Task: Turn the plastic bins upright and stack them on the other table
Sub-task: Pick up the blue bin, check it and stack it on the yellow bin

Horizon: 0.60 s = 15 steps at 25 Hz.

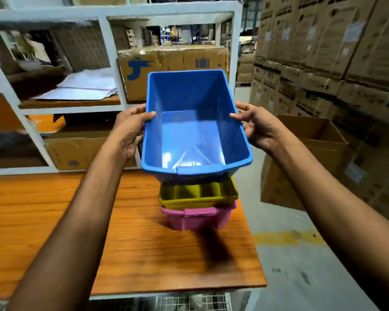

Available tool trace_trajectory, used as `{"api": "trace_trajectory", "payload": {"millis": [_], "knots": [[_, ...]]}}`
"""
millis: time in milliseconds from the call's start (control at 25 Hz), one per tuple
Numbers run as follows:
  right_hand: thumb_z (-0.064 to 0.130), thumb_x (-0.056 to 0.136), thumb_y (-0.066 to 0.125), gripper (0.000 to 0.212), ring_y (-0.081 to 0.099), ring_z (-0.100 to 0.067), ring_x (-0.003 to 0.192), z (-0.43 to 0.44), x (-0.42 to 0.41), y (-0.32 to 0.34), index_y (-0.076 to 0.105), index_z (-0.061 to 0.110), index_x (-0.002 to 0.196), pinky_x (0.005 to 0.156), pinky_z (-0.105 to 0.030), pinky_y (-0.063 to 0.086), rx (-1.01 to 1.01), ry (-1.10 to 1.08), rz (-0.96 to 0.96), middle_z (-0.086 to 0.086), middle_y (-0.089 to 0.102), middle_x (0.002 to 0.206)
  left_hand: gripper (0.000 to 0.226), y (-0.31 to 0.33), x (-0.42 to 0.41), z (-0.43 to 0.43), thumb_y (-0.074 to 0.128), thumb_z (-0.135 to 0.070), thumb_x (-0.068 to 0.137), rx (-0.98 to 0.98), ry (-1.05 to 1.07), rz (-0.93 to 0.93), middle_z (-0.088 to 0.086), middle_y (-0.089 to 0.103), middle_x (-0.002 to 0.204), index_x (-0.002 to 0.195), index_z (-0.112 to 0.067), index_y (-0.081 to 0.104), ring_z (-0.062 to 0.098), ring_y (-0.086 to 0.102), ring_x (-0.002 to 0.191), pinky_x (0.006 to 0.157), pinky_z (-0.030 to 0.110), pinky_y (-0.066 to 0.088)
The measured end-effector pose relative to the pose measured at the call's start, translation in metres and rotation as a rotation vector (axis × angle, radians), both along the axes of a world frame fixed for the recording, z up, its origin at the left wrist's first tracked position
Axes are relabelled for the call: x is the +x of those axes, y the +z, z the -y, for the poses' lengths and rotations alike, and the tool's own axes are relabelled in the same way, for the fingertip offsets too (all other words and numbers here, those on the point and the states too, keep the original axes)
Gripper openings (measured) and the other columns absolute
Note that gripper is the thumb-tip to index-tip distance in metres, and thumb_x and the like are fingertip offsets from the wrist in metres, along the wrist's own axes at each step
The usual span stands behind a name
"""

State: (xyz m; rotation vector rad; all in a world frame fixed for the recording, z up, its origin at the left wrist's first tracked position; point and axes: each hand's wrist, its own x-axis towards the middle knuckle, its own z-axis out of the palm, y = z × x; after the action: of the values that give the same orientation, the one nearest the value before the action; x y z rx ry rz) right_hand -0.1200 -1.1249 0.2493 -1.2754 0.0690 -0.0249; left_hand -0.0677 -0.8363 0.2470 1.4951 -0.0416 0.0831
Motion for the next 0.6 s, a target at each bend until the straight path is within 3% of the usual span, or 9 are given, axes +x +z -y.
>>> {"api": "trace_trajectory", "payload": {"millis": [120, 200, 280, 360, 440, 520, 600], "knots": [[-0.01, 0.091, 0.052, 0.043, 0.064, -0.024, 0.113, 0.003, 0.025, -0.011, 0.071, 0.018, 0.118, 0.083, -0.03, 0.061, -0.031, 0.013, 0.032, -0.005, 0.075, 0.112, 0.029, -0.011, 0.016, 0.003, 0.063, -0.012, 0.098, -0.012, 0.024, 0.013, 0.0, 0.076, 0.105, 0.125, -0.018, 0.071, 0.01, 0.073, 0.083, 0.062, 0.023, 0.058], [-0.011, 0.09, 0.053, 0.049, 0.063, -0.025, 0.117, 0.005, 0.035, -0.021, 0.068, 0.014, 0.13, 0.105, -0.038, 0.053, -0.046, 0.006, 0.042, -0.008, 0.072, 0.121, 0.028, -0.022, 0.023, 0.004, 0.061, -0.011, 0.1, -0.024, 0.018, 0.018, -0.001, 0.076, 0.104, 0.125, -0.018, 0.071, 0.01, 0.073, 0.083, 0.063, 0.023, 0.058], [-0.012, 0.09, 0.053, 0.05, 0.065, -0.026, 0.119, 0.004, 0.038, -0.029, 0.067, 0.013, 0.13, 0.109, -0.04, 0.049, -0.037, -0.021, 0.035, -0.007, 0.073, 0.119, 0.029, -0.035, 0.03, 0.002, 0.06, -0.009, 0.099, -0.033, 0.02, 0.021, 0.0, 0.077, 0.105, 0.126, -0.017, 0.07, 0.009, 0.074, 0.084, 0.067, 0.025, 0.06], [-0.013, 0.09, 0.052, 0.046, 0.065, -0.025, 0.12, 0.004, 0.04, -0.036, 0.07, 0.015, 0.122, 0.105, -0.037, 0.052, -0.024, -0.031, 0.03, -0.004, 0.074, 0.114, 0.031, -0.047, 0.037, 0.001, 0.062, -0.011, 0.098, -0.031, 0.019, 0.013, 0.002, 0.077, 0.112, 0.128, -0.017, 0.07, 0.014, 0.074, 0.095, 0.075, 0.03, 0.062], [-0.012, 0.091, 0.051, 0.045, 0.064, -0.023, 0.116, 0.003, 0.041, -0.043, 0.07, 0.015, 0.122, 0.085, -0.027, 0.062, 0.0, -0.016, 0.003, -0.006, 0.073, 0.122, 0.03, -0.054, 0.044, 0.001, 0.063, -0.015, 0.098, 0.011, 0.021, -0.028, 0.003, 0.076, 0.118, 0.126, -0.02, 0.071, 0.016, 0.072, 0.103, 0.082, 0.034, 0.062], [-0.009, 0.093, 0.05, 0.048, 0.065, -0.02, 0.106, 0.0, 0.041, -0.048, 0.067, 0.012, 0.132, 0.058, -0.018, 0.058, 0.008, 0.011, -0.039, -0.008, 0.07, 0.129, 0.029, -0.061, 0.051, 0.002, 0.061, -0.016, 0.099, 0.034, 0.011, -0.075, 0.004, 0.076, 0.118, 0.127, -0.02, 0.071, 0.018, 0.073, 0.103, 0.083, 0.036, 0.061], [-0.008, 0.095, 0.048, 0.046, 0.068, -0.013, 0.088, -0.004, 0.04, -0.051, 0.064, 0.01, 0.135, 0.048, -0.014, 0.052, 0.006, 0.004, -0.076, -0.005, 0.071, 0.118, 0.029, -0.069, 0.056, 0.001, 0.059, -0.017, 0.1, 0.058, 0.0, -0.118, 0.004, 0.076, 0.114, 0.128, -0.019, 0.07, 0.021, 0.073, 0.103, 0.084, 0.039, 0.06]]}}
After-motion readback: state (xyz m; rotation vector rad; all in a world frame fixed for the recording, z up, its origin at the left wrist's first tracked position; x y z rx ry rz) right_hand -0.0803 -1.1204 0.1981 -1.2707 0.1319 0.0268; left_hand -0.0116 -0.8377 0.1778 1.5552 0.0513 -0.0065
